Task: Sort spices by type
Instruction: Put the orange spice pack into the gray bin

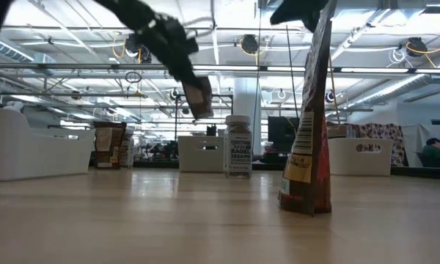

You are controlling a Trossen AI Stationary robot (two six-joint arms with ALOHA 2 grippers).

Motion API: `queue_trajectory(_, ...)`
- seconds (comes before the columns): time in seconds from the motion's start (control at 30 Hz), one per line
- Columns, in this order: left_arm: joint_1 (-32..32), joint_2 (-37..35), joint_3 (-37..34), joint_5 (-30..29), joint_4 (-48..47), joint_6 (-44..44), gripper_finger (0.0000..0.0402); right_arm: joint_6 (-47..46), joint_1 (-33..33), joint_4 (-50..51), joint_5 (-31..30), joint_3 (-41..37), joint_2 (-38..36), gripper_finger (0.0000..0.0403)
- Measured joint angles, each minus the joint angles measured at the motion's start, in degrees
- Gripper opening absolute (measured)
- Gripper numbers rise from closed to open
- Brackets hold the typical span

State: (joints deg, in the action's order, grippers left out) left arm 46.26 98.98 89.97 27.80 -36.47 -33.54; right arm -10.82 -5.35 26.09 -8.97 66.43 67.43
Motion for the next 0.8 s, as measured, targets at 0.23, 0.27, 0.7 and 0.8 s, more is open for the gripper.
queue_trajectory(0.23,1.83,7.76,-0.02,1.36,3.15,-0.25,0.0000,-1.15,-2.72,-0.64,0.12,0.02,1.59,0.0000)
queue_trajectory(0.27,1.81,8.56,-0.02,1.38,3.29,-0.37,0.0000,-0.50,-3.09,-0.24,0.16,0.02,1.72,0.0000)
queue_trajectory(0.7,0.85,12.45,-0.02,-5.88,4.54,-1.01,0.0000,8.40,-8.98,2.78,4.88,0.00,1.71,0.0000)
queue_trajectory(0.8,0.85,12.45,-0.02,-6.40,4.08,-3.40,0.0000,9.86,-10.10,2.40,6.90,0.00,1.71,0.0000)
